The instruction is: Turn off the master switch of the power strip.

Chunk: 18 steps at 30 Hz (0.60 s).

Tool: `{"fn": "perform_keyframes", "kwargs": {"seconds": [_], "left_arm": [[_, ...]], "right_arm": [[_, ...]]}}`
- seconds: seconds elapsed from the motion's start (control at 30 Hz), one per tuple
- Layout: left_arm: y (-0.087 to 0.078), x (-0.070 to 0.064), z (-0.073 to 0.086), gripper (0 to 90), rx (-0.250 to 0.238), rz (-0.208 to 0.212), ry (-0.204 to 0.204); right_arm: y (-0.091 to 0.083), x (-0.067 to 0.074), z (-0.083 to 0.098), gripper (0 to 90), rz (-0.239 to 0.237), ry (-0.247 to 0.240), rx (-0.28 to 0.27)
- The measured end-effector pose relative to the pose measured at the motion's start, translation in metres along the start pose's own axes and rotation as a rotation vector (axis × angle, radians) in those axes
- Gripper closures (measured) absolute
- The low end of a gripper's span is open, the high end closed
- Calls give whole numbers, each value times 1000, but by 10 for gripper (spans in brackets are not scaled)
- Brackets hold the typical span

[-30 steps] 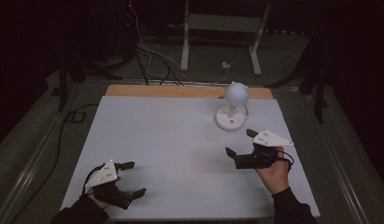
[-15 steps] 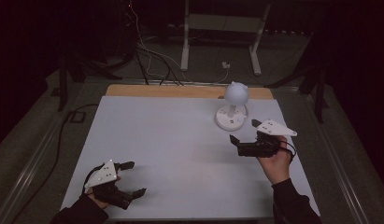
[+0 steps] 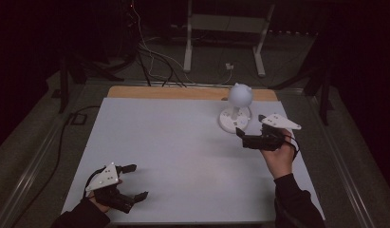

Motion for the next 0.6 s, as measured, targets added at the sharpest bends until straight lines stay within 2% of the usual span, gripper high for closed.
{"fn": "perform_keyframes", "kwargs": {"seconds": [0.37, 0.6], "left_arm": [[0, 0, 0, 3, -1, 3, 0], [0, 0, 0, 3, -3, 4, -3]], "right_arm": [[19, -24, 0, 16, 62, 51, 23], [33, -35, 3, 16, 92, 61, 33]]}}
Point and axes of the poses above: each handheld gripper's, and its own axes: y roughly forward along the jaws, z roughly out of its underside, x roughly to its left, the point moved 10 cm from there along y, roughly forward along the jaws, and after that the axes turned 1 degree about -y, right-handed, at the moved point
